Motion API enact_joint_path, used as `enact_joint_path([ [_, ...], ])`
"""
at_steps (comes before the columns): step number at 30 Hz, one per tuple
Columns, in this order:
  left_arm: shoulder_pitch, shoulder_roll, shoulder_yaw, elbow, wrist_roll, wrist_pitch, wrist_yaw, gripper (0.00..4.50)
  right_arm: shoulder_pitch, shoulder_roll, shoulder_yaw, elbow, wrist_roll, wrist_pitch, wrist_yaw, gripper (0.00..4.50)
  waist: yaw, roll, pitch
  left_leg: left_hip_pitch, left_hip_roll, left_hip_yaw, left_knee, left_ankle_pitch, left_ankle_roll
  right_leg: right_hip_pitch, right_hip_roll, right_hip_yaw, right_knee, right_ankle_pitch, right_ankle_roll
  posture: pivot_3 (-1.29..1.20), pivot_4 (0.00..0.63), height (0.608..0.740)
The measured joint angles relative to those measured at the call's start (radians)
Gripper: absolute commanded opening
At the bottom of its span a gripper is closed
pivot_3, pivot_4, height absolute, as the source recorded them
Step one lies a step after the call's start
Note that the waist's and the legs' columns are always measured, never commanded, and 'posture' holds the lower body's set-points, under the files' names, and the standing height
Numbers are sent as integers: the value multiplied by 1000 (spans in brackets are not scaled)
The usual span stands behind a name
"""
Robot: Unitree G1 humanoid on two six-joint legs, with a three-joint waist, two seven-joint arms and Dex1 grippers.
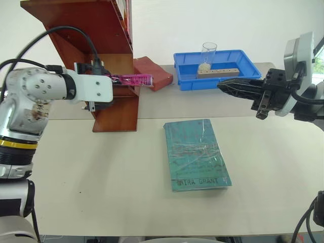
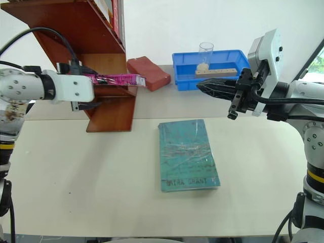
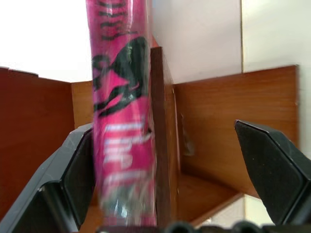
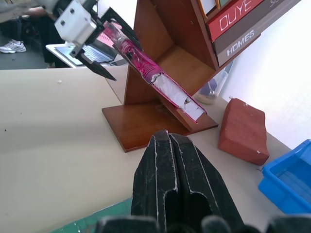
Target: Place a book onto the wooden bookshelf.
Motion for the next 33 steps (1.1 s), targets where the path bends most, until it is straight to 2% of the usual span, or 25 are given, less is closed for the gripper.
enact_joint_path([
  [8,32,71,206,-91,-209,281,-52,4479,-1,0,29,39,-45,-32,40,0,-1,0,0,0,0,0,0,0,0,0,0,0,0,0,0,0,150,649],
  [11,112,75,304,-140,-341,440,-76,4479,-1,-2,42,56,-78,-62,63,0,0,0,0,1,0,0,0,0,0,0,0,-1,0,0,0,0,150,649],
  [14,257,83,394,-212,-445,556,-105,4479,6,-24,49,72,-111,-85,96,0,1,0,0,3,1,0,1,0,0,-1,0,-1,0,0,0,0,150,649],
  [15,330,86,428,-247,-472,572,-114,4500,10,-35,49,79,-119,-92,110,467,0,-1,1,4,1,1,0,0,0,-1,-1,-1,-1,0,0,0,150,649],
  [17,423,87,457,-280,-493,584,-124,4500,17,-49,48,95,-129,-95,126,858,1,-3,2,6,1,1,0,0,0,-1,-1,-2,-1,-1,0,0,150,649],
  [19,522,89,488,-304,-501,587,-120,4500,23,-79,48,119,-137,-95,153,1524,2,-4,2,6,2,1,0,0,0,-1,-1,-2,0,-1,-1,0,150,649],
  [22,620,89,532,-326,-515,594,-102,4500,38,-125,54,140,-169,-111,201,2602,6,-4,3,7,2,2,0,0,0,-1,-1,-2,-1,-1,-2,0,150,649],
  [26,712,61,556,-336,-550,599,-82,4500,59,-134,80,155,-220,-160,227,3990,4,-4,3,8,3,4,0,0,0,-1,-1,-1,-1,-1,-2,0,150,649],
  [27,721,58,556,-338,-552,599,-77,4500,61,-134,87,155,-229,-169,230,4189,4,-4,3,7,3,4,0,0,0,-1,-1,-1,-1,-1,-2,0,150,649],
  [33,742,55,558,-344,-587,599,-40,4500,61,-131,91,155,-256,-212,239,4189,5,-4,3,7,3,4,0,0,0,-1,-1,-1,-1,-1,-2,0,150,649],
])
